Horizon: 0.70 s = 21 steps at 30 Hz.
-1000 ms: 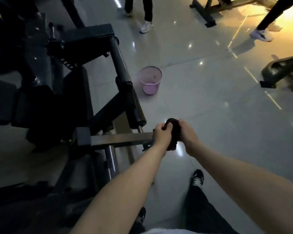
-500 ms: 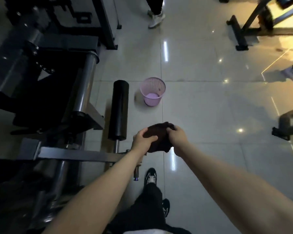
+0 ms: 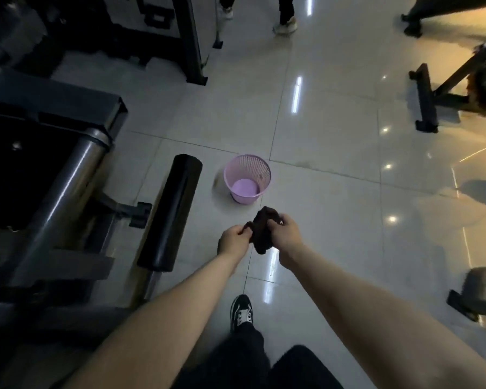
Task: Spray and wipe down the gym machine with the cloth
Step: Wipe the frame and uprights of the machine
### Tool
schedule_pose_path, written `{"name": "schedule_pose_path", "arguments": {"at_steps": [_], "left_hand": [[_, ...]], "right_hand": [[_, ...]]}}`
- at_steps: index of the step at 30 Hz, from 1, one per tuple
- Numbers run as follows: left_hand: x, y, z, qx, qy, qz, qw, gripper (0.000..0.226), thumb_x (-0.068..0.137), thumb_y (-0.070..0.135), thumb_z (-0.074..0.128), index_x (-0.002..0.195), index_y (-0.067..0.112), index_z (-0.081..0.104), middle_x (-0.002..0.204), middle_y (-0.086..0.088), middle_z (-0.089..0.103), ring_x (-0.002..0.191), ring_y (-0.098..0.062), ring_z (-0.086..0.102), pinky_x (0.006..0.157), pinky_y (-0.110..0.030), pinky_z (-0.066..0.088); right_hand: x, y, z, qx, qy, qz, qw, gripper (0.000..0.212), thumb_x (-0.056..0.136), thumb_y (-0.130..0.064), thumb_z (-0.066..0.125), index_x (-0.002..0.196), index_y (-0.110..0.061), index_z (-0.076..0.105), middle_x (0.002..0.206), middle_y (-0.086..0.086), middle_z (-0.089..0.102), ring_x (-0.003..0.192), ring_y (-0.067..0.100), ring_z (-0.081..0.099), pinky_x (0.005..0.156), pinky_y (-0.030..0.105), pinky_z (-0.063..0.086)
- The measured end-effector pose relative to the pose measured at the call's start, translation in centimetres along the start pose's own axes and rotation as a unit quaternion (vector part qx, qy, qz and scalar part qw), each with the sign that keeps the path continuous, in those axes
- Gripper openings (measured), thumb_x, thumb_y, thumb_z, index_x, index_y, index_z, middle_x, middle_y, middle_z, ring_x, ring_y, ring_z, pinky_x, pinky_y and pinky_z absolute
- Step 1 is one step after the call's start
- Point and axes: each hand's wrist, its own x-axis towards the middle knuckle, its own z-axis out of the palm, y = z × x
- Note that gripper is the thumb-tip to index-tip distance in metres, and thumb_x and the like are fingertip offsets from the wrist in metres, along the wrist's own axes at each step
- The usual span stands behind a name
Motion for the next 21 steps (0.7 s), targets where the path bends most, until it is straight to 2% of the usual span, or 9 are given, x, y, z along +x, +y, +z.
{"name": "schedule_pose_path", "arguments": {"at_steps": [3, 6, 7, 9, 11, 13, 16, 19, 21], "left_hand": [[4.0, 2.9, 1.6, -0.049, 0.038, -0.046, 0.997, 0.024, 0.084, 0.047, 0.057, 0.081, 0.028, 0.073, 0.099, -0.02, 0.069, 0.093, -0.039, 0.064, 0.055, -0.028, 0.048], [7.9, 6.8, 3.1, -0.124, 0.016, -0.054, 0.991, 0.018, 0.1, 0.029, 0.054, 0.096, 0.022, 0.07, 0.095, -0.013, 0.07, 0.078, -0.027, 0.06, 0.061, -0.028, 0.045], [9.2, 7.4, 3.6, -0.138, 0.016, -0.059, 0.988, 0.018, 0.102, 0.027, 0.053, 0.097, 0.02, 0.068, 0.097, -0.011, 0.071, 0.079, -0.027, 0.062, 0.065, -0.029, 0.047], [13.9, 8.7, 4.8, -0.162, 0.034, -0.06, 0.984, 0.017, 0.103, 0.023, 0.051, 0.092, 0.022, 0.065, 0.106, -0.012, 0.073, 0.096, -0.032, 0.069, 0.076, -0.031, 0.048], [19.3, 9.6, 6.5, -0.177, 0.048, -0.066, 0.981, 0.021, 0.103, 0.019, 0.049, 0.086, 0.023, 0.062, 0.11, -0.014, 0.072, 0.109, -0.036, 0.067, 0.078, -0.031, 0.044], [23.6, 10.2, 7.9, -0.181, 0.044, -0.073, 0.98, 0.02, 0.102, 0.015, 0.048, 0.096, 0.02, 0.067, 0.112, -0.016, 0.073, 0.108, -0.036, 0.067, 0.073, -0.029, 0.043], [27.7, 11.4, 9.8, -0.225, 0.026, -0.074, 0.971, 0.026, 0.104, 0.015, 0.044, 0.116, 0.021, 0.067, 0.114, -0.01, 0.072, 0.102, -0.027, 0.066, 0.067, -0.024, 0.045], [30.7, 12.0, 10.3, -0.256, 0.017, -0.064, 0.964, 0.035, 0.106, 0.007, 0.045, 0.14, 0.005, 0.053, 0.137, -0.014, 0.06, 0.123, -0.028, 0.061, 0.074, -0.016, 0.054], [30.8, 12.5, 9.6, -0.275, 0.029, -0.064, 0.959, 0.036, 0.107, 0.006, 0.042, 0.142, 0.005, 0.051, 0.131, -0.011, 0.062, 0.111, -0.018, 0.066, 0.064, -0.007, 0.052]], "right_hand": [[5.0, -3.0, -0.1, -0.027, -0.008, -0.024, 0.999, 0.018, 0.094, -0.003, 0.051, 0.104, -0.014, 0.062, 0.096, 0.009, 0.064, 0.083, 0.024, 0.062, 0.063, 0.029, 0.051], [11.2, -5.7, 0.2, -0.044, -0.03, -0.021, 0.998, 0.022, 0.096, -0.001, 0.048, 0.106, -0.013, 0.062, 0.094, 0.007, 0.065, 0.08, 0.019, 0.061, 0.06, 0.025, 0.05], [12.9, -6.0, 0.5, -0.055, -0.034, -0.021, 0.998, 0.023, 0.096, -0.002, 0.048, 0.11, -0.013, 0.062, 0.097, 0.007, 0.066, 0.084, 0.021, 0.063, 0.064, 0.028, 0.053], [17.8, -7.4, 1.7, -0.087, -0.05, -0.031, 0.994, 0.029, 0.096, -0.006, 0.049, 0.122, -0.014, 0.06, 0.107, 0.008, 0.066, 0.097, 0.028, 0.065, 0.08, 0.039, 0.057], [23.0, -8.3, 3.0, -0.117, -0.055, -0.042, 0.991, 0.032, 0.097, -0.009, 0.049, 0.127, -0.018, 0.057, 0.113, 0.006, 0.066, 0.102, 0.029, 0.064, 0.091, 0.045, 0.056], [27.2, -8.8, 3.9, -0.134, -0.064, -0.036, 0.988, 0.031, 0.098, -0.009, 0.047, 0.125, -0.019, 0.057, 0.112, 0.007, 0.066, 0.098, 0.027, 0.064, 0.088, 0.045, 0.058], [32.3, -9.8, 4.7, -0.152, -0.098, -0.016, 0.983, 0.026, 0.101, -0.011, 0.046, 0.122, -0.016, 0.059, 0.101, 0.007, 0.067, 0.086, 0.021, 0.064, 0.074, 0.036, 0.058], [35.9, -10.6, 5.4, -0.173, -0.119, -0.026, 0.977, 0.019, 0.102, -0.02, 0.047, 0.115, -0.019, 0.062, 0.089, 0.001, 0.066, 0.08, 0.018, 0.062, 0.068, 0.029, 0.053], [36.9, -11.0, 5.8, -0.211, -0.138, -0.031, 0.967, 0.015, 0.103, -0.023, 0.048, 0.106, -0.022, 0.063, 0.09, 0.0, 0.066, 0.084, 0.018, 0.063, 0.071, 0.028, 0.049]]}}
